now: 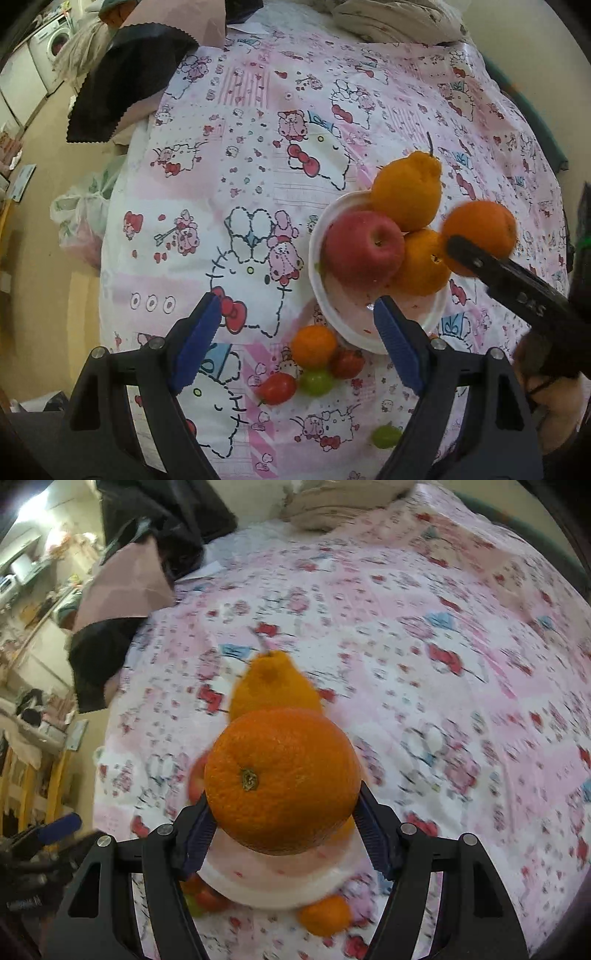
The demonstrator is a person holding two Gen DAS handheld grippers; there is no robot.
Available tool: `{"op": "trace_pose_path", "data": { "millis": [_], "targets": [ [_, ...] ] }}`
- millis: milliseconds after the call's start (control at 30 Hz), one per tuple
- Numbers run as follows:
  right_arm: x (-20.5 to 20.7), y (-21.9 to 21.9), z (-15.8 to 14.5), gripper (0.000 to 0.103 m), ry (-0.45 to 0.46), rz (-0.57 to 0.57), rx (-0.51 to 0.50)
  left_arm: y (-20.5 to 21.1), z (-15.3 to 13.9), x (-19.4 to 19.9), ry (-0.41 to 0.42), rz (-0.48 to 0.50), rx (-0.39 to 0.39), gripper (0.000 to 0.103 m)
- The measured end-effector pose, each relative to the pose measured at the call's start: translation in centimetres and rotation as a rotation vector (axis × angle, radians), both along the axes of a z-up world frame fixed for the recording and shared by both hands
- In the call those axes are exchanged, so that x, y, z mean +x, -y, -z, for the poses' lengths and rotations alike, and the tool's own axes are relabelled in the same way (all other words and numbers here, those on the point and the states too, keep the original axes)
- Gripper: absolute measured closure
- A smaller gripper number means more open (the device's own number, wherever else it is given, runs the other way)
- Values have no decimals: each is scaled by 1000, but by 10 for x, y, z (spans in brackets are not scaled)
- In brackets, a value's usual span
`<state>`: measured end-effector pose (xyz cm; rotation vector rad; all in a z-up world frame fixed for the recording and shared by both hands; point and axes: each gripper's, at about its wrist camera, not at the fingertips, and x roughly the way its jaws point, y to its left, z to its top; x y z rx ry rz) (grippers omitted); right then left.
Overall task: Organize fruits
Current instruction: 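Lower the dekopon onto the white plate and open the left gripper, then lower the large orange onto the plate and open the right gripper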
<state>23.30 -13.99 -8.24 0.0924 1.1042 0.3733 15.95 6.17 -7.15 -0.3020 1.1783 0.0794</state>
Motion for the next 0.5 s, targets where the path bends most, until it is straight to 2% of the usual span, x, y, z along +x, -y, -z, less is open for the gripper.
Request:
{"op": "trace_pose_path", "data": {
  "millis": [100, 233, 500],
  "targets": [
    [6, -17, 3, 31, -5, -8, 11, -2, 0, 2, -9, -13, -25, 21],
    [11, -33, 13, 31, 1, -13, -33, -5, 1, 6, -25, -21, -68, 21],
    [9, -38, 21, 30, 16, -20, -52, -1, 3, 4, -47, -1, -92, 21]
  ]
}}
